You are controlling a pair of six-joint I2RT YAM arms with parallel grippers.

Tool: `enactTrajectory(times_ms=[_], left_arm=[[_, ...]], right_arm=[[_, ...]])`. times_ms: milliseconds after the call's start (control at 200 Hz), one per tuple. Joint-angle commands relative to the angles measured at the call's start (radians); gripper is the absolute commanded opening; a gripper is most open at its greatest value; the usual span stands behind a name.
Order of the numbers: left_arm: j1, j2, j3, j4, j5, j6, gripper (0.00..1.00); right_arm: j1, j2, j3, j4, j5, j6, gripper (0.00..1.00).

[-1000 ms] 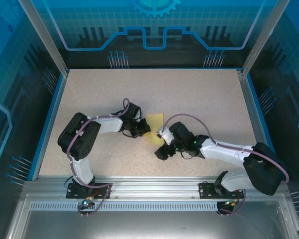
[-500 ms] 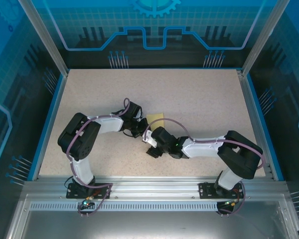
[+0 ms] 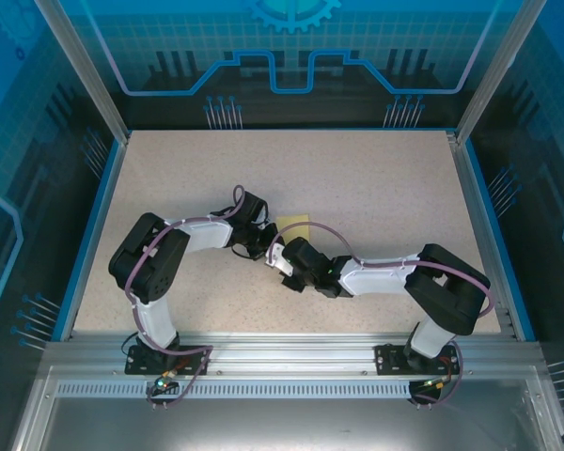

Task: Fold a paper plane with a square sheet of paper (fold left side to right side)
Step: Third fold the triangle at the center of the table.

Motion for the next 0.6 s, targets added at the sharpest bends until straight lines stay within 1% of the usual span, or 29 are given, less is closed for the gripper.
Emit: enactTrajectory(times_ms=[0, 70, 190, 265, 350, 410, 505, 595], left_arm=[[-0.004, -0.043, 0.026, -0.048, 0.013, 0.017, 0.13], [0.0, -0.051, 0.026, -0.064, 0.003, 0.027, 0.16], [0.019, -0.08, 0.021, -0.095, -0.004, 0.051, 0.28], [0.041, -0.111, 0.017, -0.122, -0.008, 0.073, 0.34], [0.067, -0.144, 0.026, -0.167, -0.017, 0.108, 0.44], [0.087, -0.161, 0.034, -0.194, -0.019, 0.13, 0.49], [0.114, -0.173, 0.059, -0.229, -0.02, 0.159, 0.5], [0.119, -0.165, 0.103, -0.252, -0.024, 0.189, 0.5]], right_arm=[[0.011, -0.004, 0.013, 0.004, 0.007, -0.003, 0.0], [0.01, -0.005, 0.011, 0.0, -0.001, -0.003, 0.0], [0.004, -0.007, 0.006, -0.009, -0.014, 0.003, 0.0], [0.001, -0.01, 0.002, -0.011, -0.018, 0.005, 0.0], [-0.003, -0.013, -0.003, -0.012, -0.021, 0.01, 0.0], [-0.005, -0.015, -0.003, -0.012, -0.021, 0.012, 0.0], [-0.007, -0.018, -0.002, -0.013, -0.015, 0.015, 0.0], [-0.01, -0.022, -0.003, -0.016, -0.015, 0.02, 0.0]])
